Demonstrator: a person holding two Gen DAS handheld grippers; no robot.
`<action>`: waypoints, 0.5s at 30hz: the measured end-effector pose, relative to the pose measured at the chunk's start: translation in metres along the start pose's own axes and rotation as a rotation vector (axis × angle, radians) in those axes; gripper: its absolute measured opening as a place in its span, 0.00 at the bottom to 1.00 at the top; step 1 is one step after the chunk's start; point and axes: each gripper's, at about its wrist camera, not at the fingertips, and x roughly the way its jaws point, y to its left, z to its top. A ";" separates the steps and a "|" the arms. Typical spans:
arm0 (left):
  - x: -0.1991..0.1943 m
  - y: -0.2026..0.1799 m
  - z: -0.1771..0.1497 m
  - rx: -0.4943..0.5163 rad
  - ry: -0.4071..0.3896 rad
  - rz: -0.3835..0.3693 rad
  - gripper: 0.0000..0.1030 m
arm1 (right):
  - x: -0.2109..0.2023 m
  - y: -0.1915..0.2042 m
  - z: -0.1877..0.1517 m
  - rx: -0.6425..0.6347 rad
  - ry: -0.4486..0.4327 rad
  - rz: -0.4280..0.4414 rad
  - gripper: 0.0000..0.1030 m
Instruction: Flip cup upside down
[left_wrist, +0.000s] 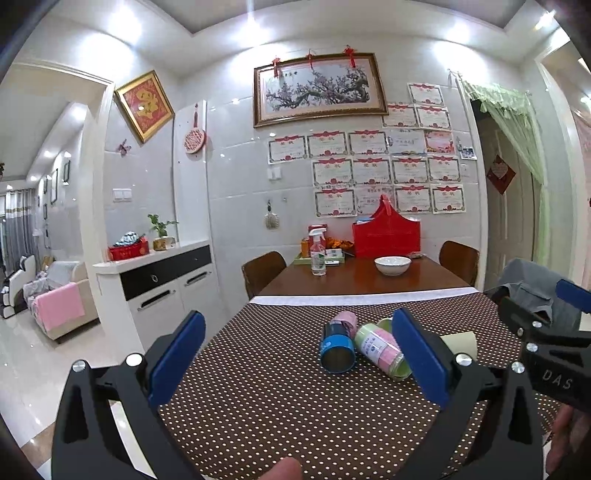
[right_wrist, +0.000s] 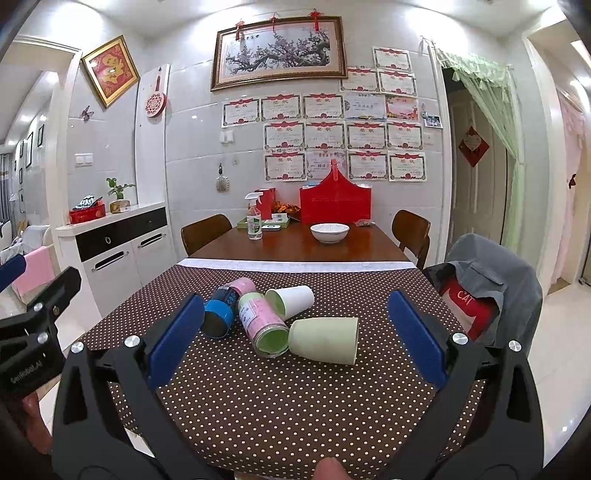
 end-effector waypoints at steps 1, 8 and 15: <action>0.001 0.001 0.000 -0.008 0.002 -0.003 0.96 | 0.000 0.000 0.000 0.000 0.001 0.001 0.94; -0.001 0.005 -0.001 -0.022 -0.047 0.000 0.96 | 0.002 0.001 0.001 -0.011 -0.005 -0.004 0.94; -0.001 0.008 -0.003 -0.031 -0.062 -0.005 0.96 | 0.004 0.003 0.000 -0.018 -0.005 -0.003 0.94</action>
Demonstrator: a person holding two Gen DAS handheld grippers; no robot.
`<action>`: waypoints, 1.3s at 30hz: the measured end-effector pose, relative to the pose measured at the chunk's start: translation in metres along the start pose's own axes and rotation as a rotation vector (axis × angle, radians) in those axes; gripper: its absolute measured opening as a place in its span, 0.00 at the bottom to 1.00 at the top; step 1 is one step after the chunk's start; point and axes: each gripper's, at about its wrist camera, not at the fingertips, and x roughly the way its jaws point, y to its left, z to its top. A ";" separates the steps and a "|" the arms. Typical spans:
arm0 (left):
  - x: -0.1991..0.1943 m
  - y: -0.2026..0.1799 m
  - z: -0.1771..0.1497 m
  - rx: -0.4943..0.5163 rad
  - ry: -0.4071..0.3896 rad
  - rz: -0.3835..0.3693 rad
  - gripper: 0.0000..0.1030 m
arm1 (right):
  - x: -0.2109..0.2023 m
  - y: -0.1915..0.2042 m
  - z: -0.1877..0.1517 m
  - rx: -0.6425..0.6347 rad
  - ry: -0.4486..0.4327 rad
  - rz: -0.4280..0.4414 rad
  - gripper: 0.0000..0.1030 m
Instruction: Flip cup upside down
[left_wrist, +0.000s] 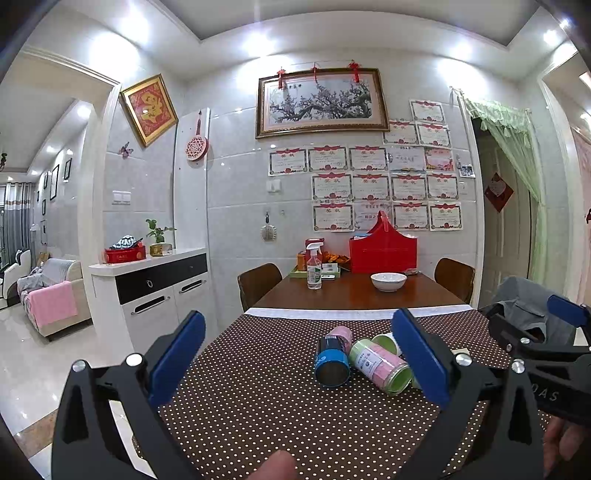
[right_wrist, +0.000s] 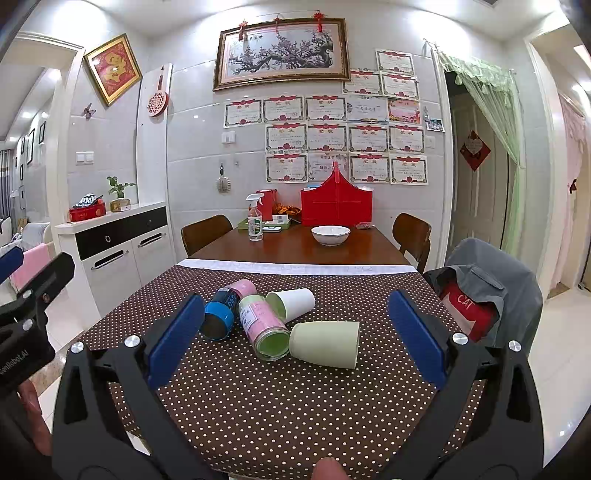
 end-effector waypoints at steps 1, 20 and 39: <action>0.000 -0.001 -0.001 0.001 0.002 0.001 0.96 | 0.000 0.000 0.000 -0.001 0.000 -0.001 0.94; 0.025 -0.005 -0.002 -0.007 0.029 0.012 0.96 | 0.016 0.001 0.005 -0.019 -0.009 0.001 0.94; 0.098 -0.038 0.000 0.063 0.125 -0.032 0.96 | 0.081 -0.024 0.006 0.002 0.087 -0.017 0.94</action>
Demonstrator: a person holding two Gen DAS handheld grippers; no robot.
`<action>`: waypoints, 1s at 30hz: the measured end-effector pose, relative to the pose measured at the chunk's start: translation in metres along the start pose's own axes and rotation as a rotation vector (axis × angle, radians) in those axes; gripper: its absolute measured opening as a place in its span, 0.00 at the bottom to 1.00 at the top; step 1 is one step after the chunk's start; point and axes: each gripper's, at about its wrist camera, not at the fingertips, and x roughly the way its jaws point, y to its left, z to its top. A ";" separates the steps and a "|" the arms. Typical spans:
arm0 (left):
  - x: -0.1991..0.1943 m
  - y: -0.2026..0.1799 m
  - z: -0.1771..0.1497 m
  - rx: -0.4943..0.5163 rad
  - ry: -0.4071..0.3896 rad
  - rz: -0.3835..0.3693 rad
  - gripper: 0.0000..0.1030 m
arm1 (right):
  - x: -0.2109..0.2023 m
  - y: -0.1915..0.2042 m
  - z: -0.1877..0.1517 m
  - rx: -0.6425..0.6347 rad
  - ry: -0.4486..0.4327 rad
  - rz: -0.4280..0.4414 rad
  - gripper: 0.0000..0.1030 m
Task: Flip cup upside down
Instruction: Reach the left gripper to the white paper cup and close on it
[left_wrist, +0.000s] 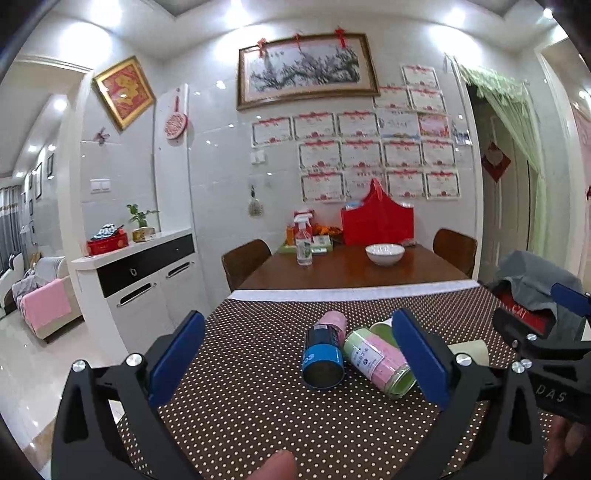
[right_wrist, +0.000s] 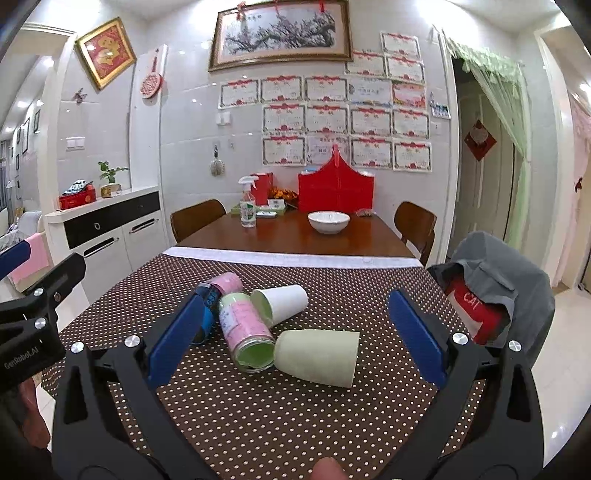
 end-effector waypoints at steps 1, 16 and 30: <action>0.009 -0.004 0.002 0.013 0.018 -0.007 0.96 | 0.008 -0.005 0.000 0.007 0.015 -0.008 0.94; 0.168 -0.073 0.035 0.172 0.344 -0.231 0.96 | 0.111 -0.061 0.017 0.058 0.186 -0.062 0.94; 0.293 -0.157 0.002 0.445 0.651 -0.434 0.96 | 0.195 -0.099 0.007 0.096 0.342 -0.063 0.94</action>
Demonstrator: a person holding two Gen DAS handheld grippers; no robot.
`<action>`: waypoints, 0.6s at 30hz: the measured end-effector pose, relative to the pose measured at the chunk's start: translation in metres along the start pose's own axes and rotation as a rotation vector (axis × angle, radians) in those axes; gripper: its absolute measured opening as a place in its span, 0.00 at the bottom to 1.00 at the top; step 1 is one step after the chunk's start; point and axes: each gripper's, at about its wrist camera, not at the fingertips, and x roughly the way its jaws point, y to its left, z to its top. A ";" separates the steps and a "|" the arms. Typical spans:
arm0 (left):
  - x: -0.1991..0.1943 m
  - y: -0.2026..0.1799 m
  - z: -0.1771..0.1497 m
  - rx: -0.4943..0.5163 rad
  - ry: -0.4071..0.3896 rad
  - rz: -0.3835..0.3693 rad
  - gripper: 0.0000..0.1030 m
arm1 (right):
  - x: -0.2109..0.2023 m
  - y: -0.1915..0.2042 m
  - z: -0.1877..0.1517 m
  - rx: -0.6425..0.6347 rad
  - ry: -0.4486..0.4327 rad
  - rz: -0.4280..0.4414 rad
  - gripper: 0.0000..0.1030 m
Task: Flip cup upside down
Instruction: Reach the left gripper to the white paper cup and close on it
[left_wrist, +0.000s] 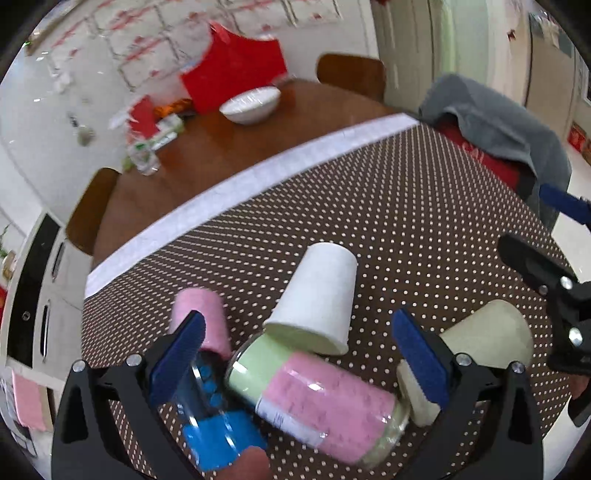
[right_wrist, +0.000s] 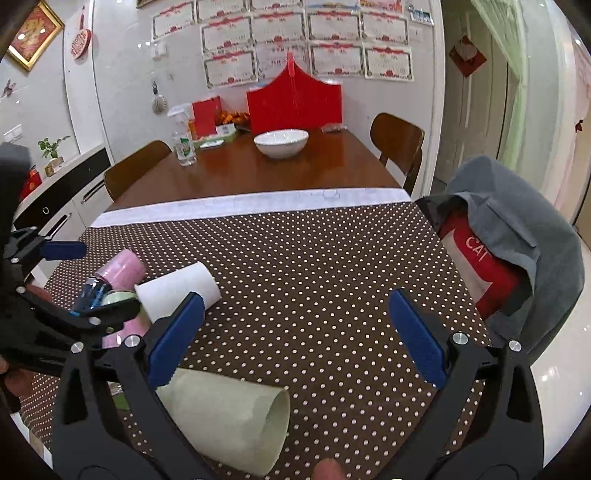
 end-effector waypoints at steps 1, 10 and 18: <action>0.006 0.000 0.003 0.005 0.019 -0.013 0.96 | 0.004 -0.001 0.001 -0.002 0.009 0.000 0.94; 0.074 -0.003 0.026 0.059 0.215 -0.097 0.96 | 0.026 -0.017 0.002 0.032 0.053 0.000 0.94; 0.112 -0.003 0.035 0.043 0.313 -0.123 0.64 | 0.032 -0.024 0.001 0.047 0.060 -0.001 0.94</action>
